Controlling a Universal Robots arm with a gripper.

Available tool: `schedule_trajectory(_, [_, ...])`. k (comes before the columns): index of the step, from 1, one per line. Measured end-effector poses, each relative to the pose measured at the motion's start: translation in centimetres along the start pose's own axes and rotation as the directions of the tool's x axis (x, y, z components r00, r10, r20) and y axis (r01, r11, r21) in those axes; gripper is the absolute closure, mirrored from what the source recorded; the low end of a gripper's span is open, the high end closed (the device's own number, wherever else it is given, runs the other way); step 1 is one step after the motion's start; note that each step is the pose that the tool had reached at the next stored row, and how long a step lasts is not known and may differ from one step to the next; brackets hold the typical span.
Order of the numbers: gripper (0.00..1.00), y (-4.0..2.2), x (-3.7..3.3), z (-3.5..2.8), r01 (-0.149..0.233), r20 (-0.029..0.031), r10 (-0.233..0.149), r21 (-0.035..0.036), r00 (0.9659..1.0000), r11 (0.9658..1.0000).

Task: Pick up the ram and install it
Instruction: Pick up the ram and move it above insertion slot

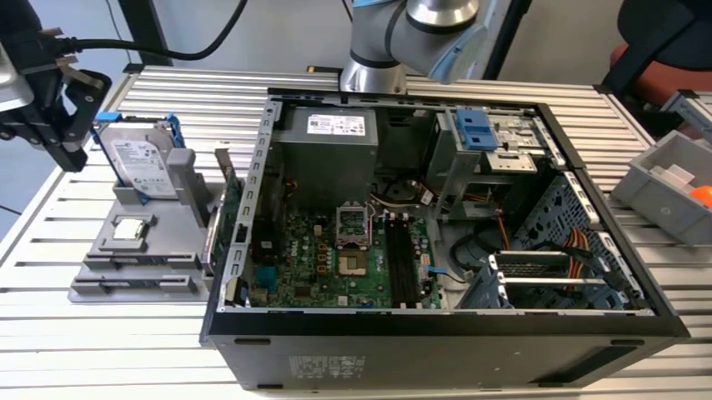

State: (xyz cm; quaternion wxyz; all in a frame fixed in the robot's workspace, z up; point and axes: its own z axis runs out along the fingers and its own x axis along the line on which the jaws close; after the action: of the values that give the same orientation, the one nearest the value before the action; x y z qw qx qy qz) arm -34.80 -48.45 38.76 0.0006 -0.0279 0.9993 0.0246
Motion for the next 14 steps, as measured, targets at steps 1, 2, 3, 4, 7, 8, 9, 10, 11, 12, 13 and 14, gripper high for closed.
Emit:
schedule_trajectory(1, [1.0,0.0,0.0,0.0,0.007,-0.0003,-0.007,0.0,1.0,1.0])
schedule_trajectory(2, [1.0,0.0,0.0,0.0,0.015,-0.0007,-0.015,0.0,0.9999,0.9999])
schedule_trajectory(3, [1.0,0.0,0.0,0.0,0.021,-0.001,-0.021,-0.0001,0.9998,0.9998])
schedule_trajectory(4, [1.0,0.01,0.0,0.0,0.027,-0.0013,-0.027,-0.0001,0.9996,0.9996])
schedule_trajectory(7, [1.0,0.04,0.0,0.0,0.043,-0.0021,-0.043,-0.0001,0.9991,0.9991])
schedule_trajectory(8, [1.0,0.06,0.0,0.01,0.045,-0.0022,-0.045,0.0,0.999,0.999])
schedule_trajectory(9, [1.0,0.07,0.0,0.01,0.048,-0.0024,-0.048,0.0,0.9988,0.9988])
schedule_trajectory(10, [1.0,0.07,0.0,0.01,0.052,-0.0026,-0.052,0.0,0.9987,0.9987])
schedule_trajectory(11, [1.0,0.08,0.0,0.0,0.055,-0.0027,-0.055,0.0001,0.9985,0.9985])
schedule_trajectory(12, [1.0,0.08,0.0,0.0,0.059,-0.003,-0.059,0.0001,0.9983,0.9983])
schedule_trajectory(13, [1.0,0.09,0.0,0.0,0.063,-0.0031,-0.063,0.0,0.998,0.998])
schedule_trajectory(14, [1.0,0.09,0.0,0.0,0.066,-0.0033,-0.066,0.0,0.9978,0.9978])
